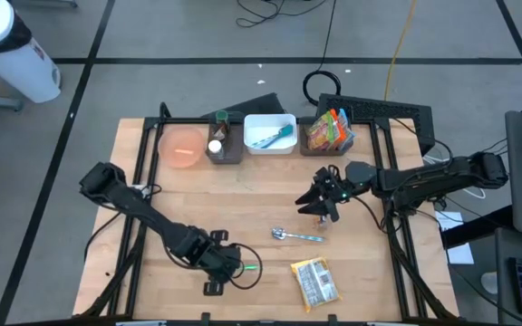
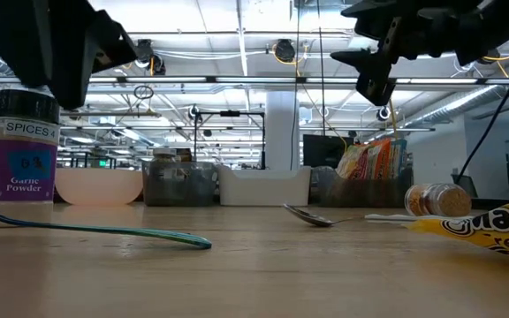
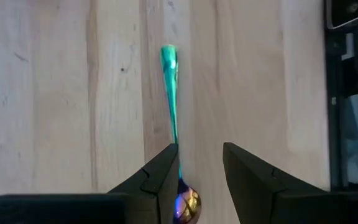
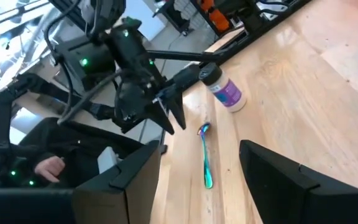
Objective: Pick & Place Food Item
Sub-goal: Put the purple spoon into the white bin
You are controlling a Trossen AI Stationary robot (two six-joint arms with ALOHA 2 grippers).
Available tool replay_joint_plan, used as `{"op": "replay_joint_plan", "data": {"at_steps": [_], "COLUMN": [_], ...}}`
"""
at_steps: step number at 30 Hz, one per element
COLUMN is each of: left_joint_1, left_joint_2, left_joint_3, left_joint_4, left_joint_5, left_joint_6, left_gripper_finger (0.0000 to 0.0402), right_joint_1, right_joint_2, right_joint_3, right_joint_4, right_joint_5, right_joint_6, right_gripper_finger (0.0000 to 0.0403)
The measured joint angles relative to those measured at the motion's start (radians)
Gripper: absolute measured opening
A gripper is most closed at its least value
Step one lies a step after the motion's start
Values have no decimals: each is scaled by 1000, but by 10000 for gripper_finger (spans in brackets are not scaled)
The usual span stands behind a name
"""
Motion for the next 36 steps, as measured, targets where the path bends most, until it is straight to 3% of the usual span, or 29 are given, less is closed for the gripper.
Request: {"op": "replay_joint_plan", "data": {"at_steps": [5, 12, 22, 36], "left_joint_1": [-1, 2, 5, 8], "left_joint_2": [57, 147, 164, 203], "left_joint_3": [0, 0, 0, 0], "left_joint_4": [32, 35, 28, 7], "left_joint_5": [-1, 83, -5, 44], "left_joint_6": [-16, -52, -82, -67], "left_gripper_finger": [131, 131, 131, 131], "right_joint_1": [0, -1, -1, -1], "right_joint_2": [0, 0, 0, 0], "right_joint_3": [-31, -48, -48, -48], "right_joint_4": [29, 38, 39, 35], "right_joint_5": [25, 45, 45, 44], "right_joint_6": [16, 31, 31, 31], "right_gripper_finger": [211, 210, 210, 210]}}
